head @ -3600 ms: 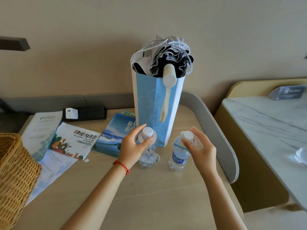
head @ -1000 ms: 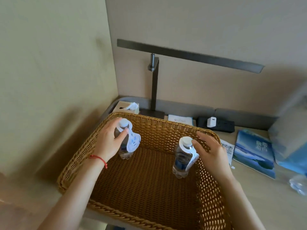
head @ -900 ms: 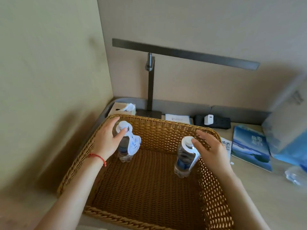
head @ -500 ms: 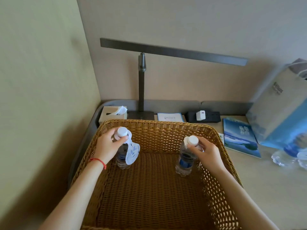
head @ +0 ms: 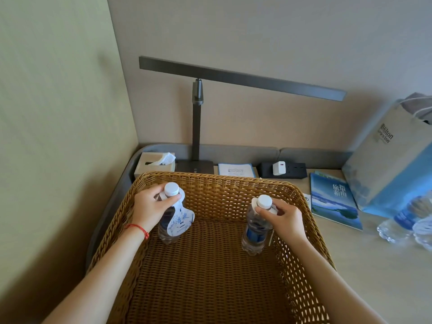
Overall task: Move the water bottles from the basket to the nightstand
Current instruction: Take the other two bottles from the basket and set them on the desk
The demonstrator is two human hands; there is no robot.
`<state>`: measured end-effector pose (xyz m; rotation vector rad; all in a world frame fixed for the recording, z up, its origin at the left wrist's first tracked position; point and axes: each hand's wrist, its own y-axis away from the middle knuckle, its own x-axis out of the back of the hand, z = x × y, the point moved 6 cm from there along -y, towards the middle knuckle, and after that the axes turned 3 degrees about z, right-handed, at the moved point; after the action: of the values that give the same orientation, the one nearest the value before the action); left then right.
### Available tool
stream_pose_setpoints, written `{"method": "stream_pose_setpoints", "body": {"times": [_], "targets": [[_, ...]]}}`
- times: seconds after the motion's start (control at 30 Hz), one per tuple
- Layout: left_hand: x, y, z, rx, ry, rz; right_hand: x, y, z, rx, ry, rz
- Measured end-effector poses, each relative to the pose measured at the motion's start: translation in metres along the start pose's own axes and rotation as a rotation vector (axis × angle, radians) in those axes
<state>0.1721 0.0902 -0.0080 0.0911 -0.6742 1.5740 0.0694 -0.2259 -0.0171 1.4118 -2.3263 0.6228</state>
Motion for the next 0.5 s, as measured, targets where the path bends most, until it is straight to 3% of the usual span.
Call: {"method": "stream_pose_setpoints", "body": {"times": [0.5], "targets": [[-0.001, 0.012, 0.042, -0.089, 0.049, 0.021, 0.009, 0.013, -0.018, -0.021, -0.075, 0.097]]}}
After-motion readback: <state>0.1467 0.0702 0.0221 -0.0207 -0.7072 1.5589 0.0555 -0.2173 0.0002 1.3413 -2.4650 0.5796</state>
